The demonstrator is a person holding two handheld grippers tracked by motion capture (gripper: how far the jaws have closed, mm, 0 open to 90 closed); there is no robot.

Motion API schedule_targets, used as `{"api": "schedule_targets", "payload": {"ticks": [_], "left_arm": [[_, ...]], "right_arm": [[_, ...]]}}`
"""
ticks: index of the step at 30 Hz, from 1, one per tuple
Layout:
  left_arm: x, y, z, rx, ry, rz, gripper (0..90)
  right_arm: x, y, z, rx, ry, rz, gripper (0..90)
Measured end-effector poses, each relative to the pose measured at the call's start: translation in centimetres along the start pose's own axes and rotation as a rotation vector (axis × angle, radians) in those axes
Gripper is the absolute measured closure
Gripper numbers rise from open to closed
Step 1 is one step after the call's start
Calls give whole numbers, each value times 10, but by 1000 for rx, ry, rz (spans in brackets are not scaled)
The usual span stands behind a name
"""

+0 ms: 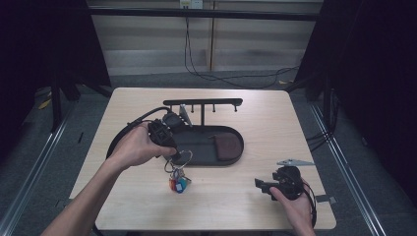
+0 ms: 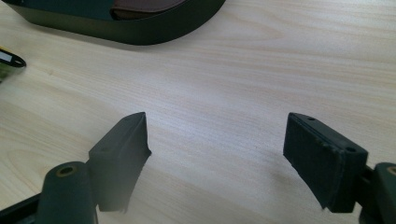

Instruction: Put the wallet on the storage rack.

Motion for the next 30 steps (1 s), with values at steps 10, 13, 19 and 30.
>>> {"api": "schedule_targets", "payload": {"ticks": [10,13,19,30], "left_arm": [[-1,-3,16,-9,-17,-1,877],[1,-3,18,-16,-9,-1,878],[6,-5,27,-34,-12,1,878],[19,-8,45,-64,3,27,878]], "right_arm": [[0,0,-1,5,-1,-6,195],[0,0,-1,4,-5,-3,177],[1,0,-1,1,-5,3,155],[1,0,-1,1,-6,4,156]]}}
Point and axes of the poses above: each handheld gripper's, and its own axes: z roughly backward along the jaws, y roughly out of its underside, x roughly to its left, the point moved 1 cm from there along -z, roughly forward along the jaws, and after that the axes turned 14 degrees about -z, right-handed, at the moved point
